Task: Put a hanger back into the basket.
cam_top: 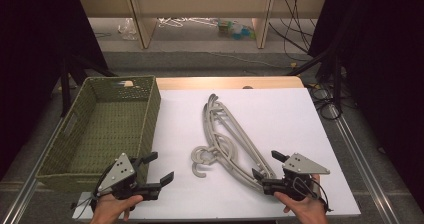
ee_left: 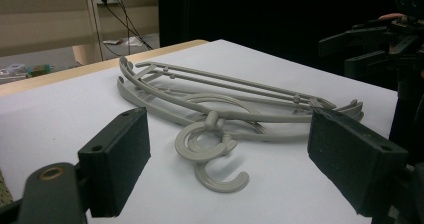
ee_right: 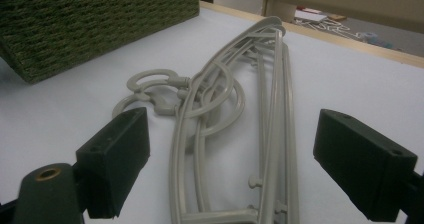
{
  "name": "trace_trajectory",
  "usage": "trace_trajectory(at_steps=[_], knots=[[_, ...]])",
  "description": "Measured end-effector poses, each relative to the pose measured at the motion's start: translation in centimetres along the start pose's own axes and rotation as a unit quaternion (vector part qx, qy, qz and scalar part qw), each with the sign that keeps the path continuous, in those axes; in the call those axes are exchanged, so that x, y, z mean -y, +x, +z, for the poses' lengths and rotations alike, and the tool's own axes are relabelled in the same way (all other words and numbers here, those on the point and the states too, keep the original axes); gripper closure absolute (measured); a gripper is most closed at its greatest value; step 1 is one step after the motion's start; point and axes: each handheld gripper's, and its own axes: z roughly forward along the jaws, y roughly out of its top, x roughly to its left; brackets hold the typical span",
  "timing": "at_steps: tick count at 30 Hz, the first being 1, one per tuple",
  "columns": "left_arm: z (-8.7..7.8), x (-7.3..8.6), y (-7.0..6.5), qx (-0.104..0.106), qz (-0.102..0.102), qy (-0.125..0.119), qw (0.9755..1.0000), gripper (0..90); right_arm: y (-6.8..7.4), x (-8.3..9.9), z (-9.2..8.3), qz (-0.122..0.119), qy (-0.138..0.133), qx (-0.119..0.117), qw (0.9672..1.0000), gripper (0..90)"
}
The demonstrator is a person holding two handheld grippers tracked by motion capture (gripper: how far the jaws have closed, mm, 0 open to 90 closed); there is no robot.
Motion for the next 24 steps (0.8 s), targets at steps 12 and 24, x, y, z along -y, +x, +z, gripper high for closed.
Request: trace_trajectory(at_steps=[12,24], knots=[[0.3,0.1,-0.5,0.012,0.024,0.012,0.9996,16.6,0.6,-0.4,1.4,-0.02,0.034,-0.017,0.9991,18.9],[0.4,0.2,-0.7,0.013,0.032,0.018,0.9993,16.6,1.8,-1.0,5.6,-0.077,0.155,-0.036,0.9842,32.9]])
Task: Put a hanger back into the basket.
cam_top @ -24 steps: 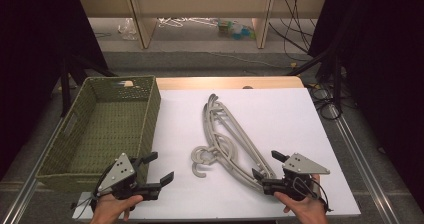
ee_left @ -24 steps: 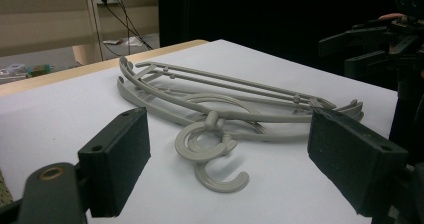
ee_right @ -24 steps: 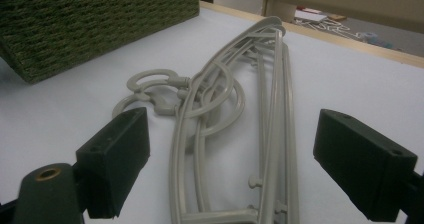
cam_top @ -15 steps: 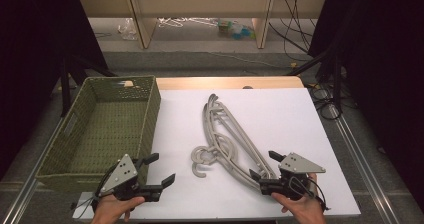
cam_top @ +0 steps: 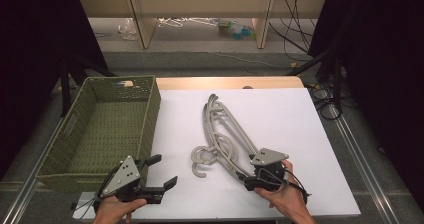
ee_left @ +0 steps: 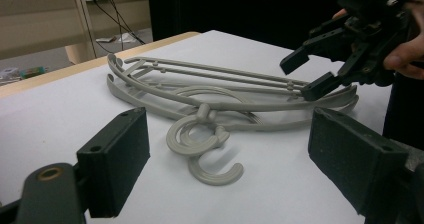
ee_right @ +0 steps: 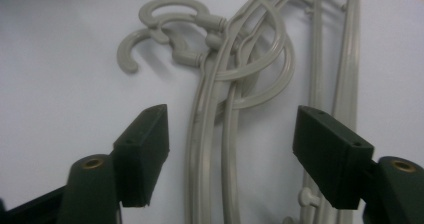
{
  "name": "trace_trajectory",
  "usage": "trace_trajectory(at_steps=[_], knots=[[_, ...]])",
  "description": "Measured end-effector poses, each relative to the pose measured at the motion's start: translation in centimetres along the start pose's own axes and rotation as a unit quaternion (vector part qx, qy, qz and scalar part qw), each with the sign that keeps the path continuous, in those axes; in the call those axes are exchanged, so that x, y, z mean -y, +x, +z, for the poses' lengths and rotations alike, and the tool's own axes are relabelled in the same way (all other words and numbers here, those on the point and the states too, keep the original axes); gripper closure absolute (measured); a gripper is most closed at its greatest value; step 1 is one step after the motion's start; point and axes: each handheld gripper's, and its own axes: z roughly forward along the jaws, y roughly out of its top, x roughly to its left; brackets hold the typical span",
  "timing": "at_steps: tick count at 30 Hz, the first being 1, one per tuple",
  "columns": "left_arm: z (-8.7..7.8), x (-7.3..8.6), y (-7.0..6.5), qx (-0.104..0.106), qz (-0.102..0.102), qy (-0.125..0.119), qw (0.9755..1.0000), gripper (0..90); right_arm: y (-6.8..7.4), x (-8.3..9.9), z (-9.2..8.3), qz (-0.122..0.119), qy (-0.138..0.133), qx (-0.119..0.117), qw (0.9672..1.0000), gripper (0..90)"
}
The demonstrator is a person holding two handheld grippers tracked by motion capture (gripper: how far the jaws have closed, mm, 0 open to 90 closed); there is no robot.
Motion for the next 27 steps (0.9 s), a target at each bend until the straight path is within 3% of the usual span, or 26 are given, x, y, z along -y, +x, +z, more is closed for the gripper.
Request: trace_trajectory(at_steps=[5,7,9,11,14,15,18,19,22,24,25,27], knots=[[0.2,0.1,-0.1,0.003,-0.005,-0.004,1.0,16.6,-0.1,-0.9,1.9,-0.007,0.047,-0.004,0.9988,37.6],[0.2,0.1,0.0,0.005,0.004,-0.001,1.0,16.6,0.1,-1.2,2.8,-0.009,0.064,-0.004,0.9979,40.5],[0.1,0.1,-0.1,0.004,0.005,0.0,1.0,16.6,0.1,-1.3,3.2,-0.011,0.068,-0.002,0.9976,41.8],[0.2,0.1,0.0,0.005,0.008,0.001,1.0,16.6,0.3,-1.9,3.9,-0.02,0.1,-0.006,0.9948,45.5],[0.1,0.1,0.0,0.005,0.013,0.005,0.9999,16.6,0.4,-2.1,4.6,-0.031,0.102,-0.001,0.9943,47.6],[0.1,0.1,0.0,0.006,0.013,0.007,0.9999,16.6,0.4,-2.5,4.8,-0.03,0.127,-0.002,0.9914,48.7],[0.2,0.1,0.0,0.007,0.012,0.007,0.9999,16.7,0.4,-2.6,5.2,-0.025,0.134,-0.002,0.9907,49.0],[0.2,0.1,-0.1,0.004,0.008,0.009,0.9999,16.7,0.5,-2.8,5.5,-0.019,0.148,-0.004,0.9887,47.3],[0.2,0.2,-0.2,0.003,-0.001,0.011,0.9999,16.7,0.6,-3.0,5.7,-0.013,0.161,0.001,0.9869,47.7],[0.2,0.1,-0.1,0.006,0.009,0.011,0.9999,16.7,0.6,-3.4,5.7,-0.011,0.157,0.003,0.9875,53.3],[0.4,0.3,-0.3,0.011,0.0,0.008,0.9999,16.7,0.5,-3.6,5.6,0.001,0.157,-0.004,0.9875,59.8],[0.3,0.2,-0.3,0.008,0.008,0.016,0.9998,16.6,0.4,-3.7,5.5,-0.003,0.159,0.001,0.9873,60.4]])
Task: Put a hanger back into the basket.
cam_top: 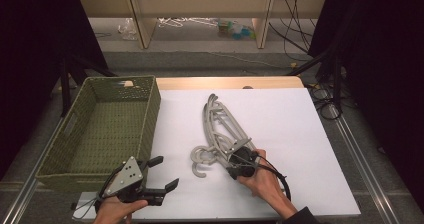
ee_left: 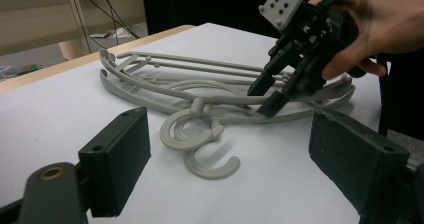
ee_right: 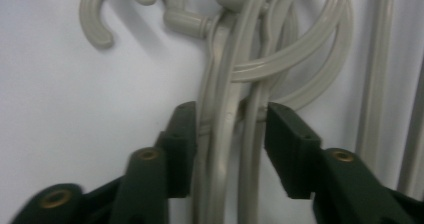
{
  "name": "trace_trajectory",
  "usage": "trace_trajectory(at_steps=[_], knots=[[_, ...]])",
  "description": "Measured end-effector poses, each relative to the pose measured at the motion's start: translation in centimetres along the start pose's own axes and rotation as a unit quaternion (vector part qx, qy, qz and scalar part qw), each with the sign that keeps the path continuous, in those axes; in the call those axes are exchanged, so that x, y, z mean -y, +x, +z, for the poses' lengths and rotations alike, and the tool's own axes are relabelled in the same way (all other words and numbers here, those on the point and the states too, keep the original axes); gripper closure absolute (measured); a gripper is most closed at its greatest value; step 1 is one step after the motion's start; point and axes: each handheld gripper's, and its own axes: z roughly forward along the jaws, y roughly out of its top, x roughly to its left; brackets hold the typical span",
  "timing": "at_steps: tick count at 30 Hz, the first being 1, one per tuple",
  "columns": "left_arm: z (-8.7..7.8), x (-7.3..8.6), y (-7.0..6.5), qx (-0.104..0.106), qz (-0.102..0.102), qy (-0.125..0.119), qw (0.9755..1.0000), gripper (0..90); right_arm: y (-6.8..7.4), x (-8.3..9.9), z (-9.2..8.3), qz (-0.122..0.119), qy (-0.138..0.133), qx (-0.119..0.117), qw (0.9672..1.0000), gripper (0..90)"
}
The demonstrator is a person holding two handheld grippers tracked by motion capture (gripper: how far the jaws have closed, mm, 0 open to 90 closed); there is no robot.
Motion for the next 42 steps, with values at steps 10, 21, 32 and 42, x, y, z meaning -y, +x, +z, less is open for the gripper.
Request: trace_trajectory(at_steps=[10,21,32,42], knots=[[0.1,0.0,-0.2,0.006,0.009,0.003,0.9999,16.7,0.3,-0.4,0.3,-0.03,0.04,0.042,0.9979,68.7],[0.1,0.0,-0.2,0.004,0.002,0.001,1.0,16.8,-0.7,-0.4,-1.2,-0.04,0.039,0.022,0.9982,80.0],[0.1,-0.1,-0.1,-0.002,0.004,-0.001,1.0,17.0,-3.0,0.0,-4.5,-0.06,0.015,0.027,0.9977,82.3],[0.0,-0.1,0.0,-0.009,0.022,0.004,0.9997,17.9,-3.1,0.8,-7.0,-0.12,-0.025,-0.004,0.9924,82.6]])
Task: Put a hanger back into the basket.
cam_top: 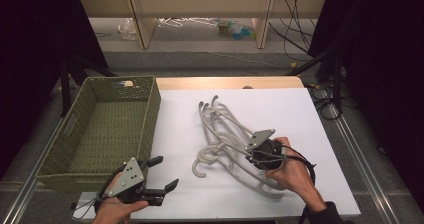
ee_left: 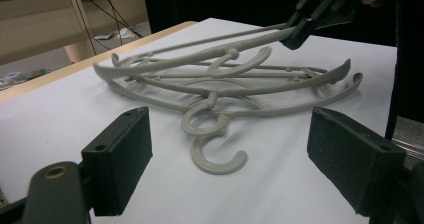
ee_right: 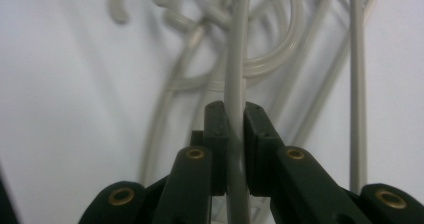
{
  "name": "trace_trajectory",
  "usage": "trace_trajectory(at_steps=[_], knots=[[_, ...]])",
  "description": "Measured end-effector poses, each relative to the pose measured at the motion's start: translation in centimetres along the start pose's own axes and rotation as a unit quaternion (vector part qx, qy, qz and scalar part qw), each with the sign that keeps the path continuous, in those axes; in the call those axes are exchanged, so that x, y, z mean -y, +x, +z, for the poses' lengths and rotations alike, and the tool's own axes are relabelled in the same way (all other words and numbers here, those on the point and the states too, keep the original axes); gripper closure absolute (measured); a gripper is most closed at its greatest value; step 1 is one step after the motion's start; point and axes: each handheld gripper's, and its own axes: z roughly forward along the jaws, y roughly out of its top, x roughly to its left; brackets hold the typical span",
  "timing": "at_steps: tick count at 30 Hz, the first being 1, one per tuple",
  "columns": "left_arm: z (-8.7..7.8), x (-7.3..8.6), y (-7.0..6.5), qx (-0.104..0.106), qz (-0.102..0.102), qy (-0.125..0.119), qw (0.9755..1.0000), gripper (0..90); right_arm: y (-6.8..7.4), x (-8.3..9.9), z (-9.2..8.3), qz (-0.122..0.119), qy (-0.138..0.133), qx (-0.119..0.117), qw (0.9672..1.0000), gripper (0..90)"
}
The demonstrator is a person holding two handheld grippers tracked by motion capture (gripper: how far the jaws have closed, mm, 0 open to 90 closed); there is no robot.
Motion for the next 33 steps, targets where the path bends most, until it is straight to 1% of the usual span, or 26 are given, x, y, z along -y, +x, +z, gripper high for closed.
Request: trace_trajectory(at_steps=[1,2,3,5,6,7,9,12,13,15,16,17,18,19,20,21,22,23,24,25,26,27,28,31,32,33], knots=[[0.0,0.0,0.0,-0.002,0.005,-0.001,1.0,18.4,0.5,-0.1,-0.2,-0.018,-0.006,-0.018,0.9997,82.6],[0.0,0.0,0.0,-0.002,0.005,-0.001,1.0,18.7,0.5,-0.1,-0.2,-0.018,-0.006,-0.018,0.9997,82.6],[0.1,0.0,0.1,-0.008,0.018,0.001,0.9998,18.9,1.0,-0.1,-0.1,-0.03,-0.003,-0.028,0.9992,82.6],[0.3,0.0,0.1,-0.012,0.024,0.002,0.9996,19.1,1.2,-0.1,0.0,-0.037,0.001,-0.034,0.9987,82.6],[0.6,0.0,0.1,-0.017,0.033,0.007,0.9993,21.3,1.5,-0.1,0.0,-0.046,0.0,-0.05,0.9977,82.6],[0.6,0.0,0.1,-0.017,0.033,0.007,0.9993,23.7,1.5,-0.1,0.0,-0.046,0.0,-0.05,0.9977,82.6],[1.9,-0.2,0.0,-0.03,0.063,0.029,0.9971,26.4,1.7,0.0,-0.4,-0.056,-0.01,-0.067,0.9961,82.6],[3.0,-0.2,-0.2,-0.029,0.078,0.044,0.9956,27.5,1.7,0.1,-0.6,-0.06,-0.02,-0.075,0.9952,82.6],[3.6,-0.2,-0.3,-0.027,0.094,0.052,0.9938,30.0,1.9,0.3,-0.8,-0.065,-0.021,-0.09,0.9936,82.6],[4.5,-0.3,-0.3,-0.025,0.117,0.062,0.9909,30.8,1.9,0.3,-0.9,-0.068,-0.021,-0.094,0.993,82.6],[5.0,-0.4,-0.2,-0.027,0.132,0.069,0.9885,31.9,2.0,0.3,-1.0,-0.069,-0.023,-0.102,0.9921,82.6],[5.9,-0.4,-0.1,-0.025,0.155,0.083,0.9841,34.2,2.1,0.4,-1.2,-0.073,-0.024,-0.113,0.9907,82.6],[5.9,-0.4,-0.1,-0.025,0.155,0.083,0.9841,35.7,2.1,0.4,-1.2,-0.073,-0.024,-0.113,0.9907,82.6],[6.4,-0.4,-0.1,-0.016,0.159,0.094,0.9826,35.7,2.2,0.4,-1.3,-0.08,-0.026,-0.111,0.9902,82.6],[6.9,-0.4,-0.2,-0.012,0.174,0.097,0.9799,36.7,2.3,0.4,-1.3,-0.078,-0.029,-0.122,0.989,82.6],[7.1,-0.3,-0.3,-0.006,0.185,0.1,0.9778,37.1,2.3,0.4,-1.4,-0.086,-0.026,-0.122,0.9885,82.6],[7.6,-0.3,-0.5,0.008,0.203,0.106,0.9734,37.2,2.3,0.3,-1.4,-0.089,-0.028,-0.126,0.9877,82.6],[7.6,-0.3,-0.5,0.008,0.203,0.106,0.9734,36.8,2.4,0.3,-1.4,-0.09,-0.029,-0.13,0.987,82.6],[7.9,-0.3,-0.6,0.015,0.207,0.108,0.9723,34.1,2.5,0.3,-1.5,-0.085,-0.028,-0.142,0.9858,82.5],[8.3,-0.2,-0.6,0.017,0.211,0.111,0.9709,34.1,2.5,0.3,-1.5,-0.085,-0.028,-0.142,0.9858,82.5],[8.8,-0.1,-0.7,0.015,0.218,0.113,0.9694,30.4,2.6,0.4,-1.4,-0.086,-0.026,-0.146,0.9853,82.5],[9.0,-0.2,-0.6,0.019,0.232,0.116,0.9656,36.4,2.6,0.3,-1.3,-0.086,-0.024,-0.146,0.9853,82.5],[9.2,-0.2,-0.7,0.026,0.23,0.11,0.9665,36.4,2.6,0.3,-1.3,-0.086,-0.024,-0.146,0.9853,82.5],[9.8,-0.5,-0.9,0.048,0.252,0.109,0.9605,43.4,2.7,0.3,-1.3,-0.091,-0.027,-0.145,0.9848,82.5],[10.1,-0.7,-0.9,0.064,0.275,0.11,0.953,49.4,2.7,0.3,-1.3,-0.093,-0.025,-0.152,0.9836,82.4],[10.1,-0.7,-0.9,0.064,0.275,0.11,0.953,53.6,2.7,0.3,-1.3,-0.093,-0.025,-0.152,0.9836,82.4]])
